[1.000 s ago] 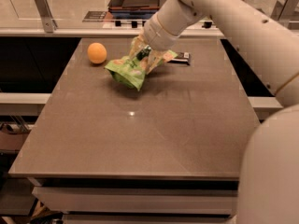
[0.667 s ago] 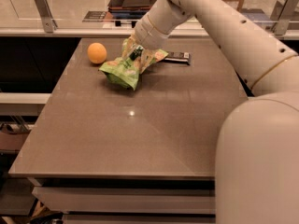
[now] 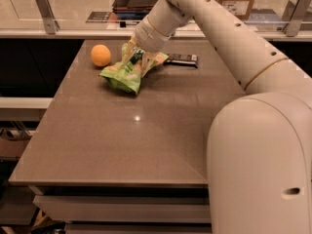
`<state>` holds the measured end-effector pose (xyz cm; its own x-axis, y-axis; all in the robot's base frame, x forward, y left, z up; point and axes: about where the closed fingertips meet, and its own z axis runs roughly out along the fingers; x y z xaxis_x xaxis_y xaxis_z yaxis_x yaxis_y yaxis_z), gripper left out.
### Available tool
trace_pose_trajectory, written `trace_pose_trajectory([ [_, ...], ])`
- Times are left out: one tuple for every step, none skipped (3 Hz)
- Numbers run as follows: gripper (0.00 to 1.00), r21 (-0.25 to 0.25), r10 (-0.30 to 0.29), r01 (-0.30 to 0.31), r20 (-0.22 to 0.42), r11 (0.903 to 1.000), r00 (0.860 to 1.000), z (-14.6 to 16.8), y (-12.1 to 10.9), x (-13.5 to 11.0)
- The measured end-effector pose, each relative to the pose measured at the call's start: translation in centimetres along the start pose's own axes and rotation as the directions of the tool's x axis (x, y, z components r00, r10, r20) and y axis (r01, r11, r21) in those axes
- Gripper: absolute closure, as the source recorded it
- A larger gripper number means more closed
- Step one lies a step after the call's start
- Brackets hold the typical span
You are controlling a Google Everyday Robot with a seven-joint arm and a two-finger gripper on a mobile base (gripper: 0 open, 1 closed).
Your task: Move green rice chip bag near orange
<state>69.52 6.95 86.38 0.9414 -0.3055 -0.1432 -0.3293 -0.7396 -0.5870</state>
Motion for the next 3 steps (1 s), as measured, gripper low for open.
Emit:
trace_pose_trajectory([
  [0.6,-0.001,-0.001,0.001,0.005,1.0,1.0,0.38,-0.04,-0.03],
  [0.35,-0.003,-0.001,0.001,0.009,1.0,1.0,0.76,-0.06,-0.05],
  [0.13,-0.004,-0.001,0.001,0.013,1.0,1.0,1.08,-0.08,-0.07],
])
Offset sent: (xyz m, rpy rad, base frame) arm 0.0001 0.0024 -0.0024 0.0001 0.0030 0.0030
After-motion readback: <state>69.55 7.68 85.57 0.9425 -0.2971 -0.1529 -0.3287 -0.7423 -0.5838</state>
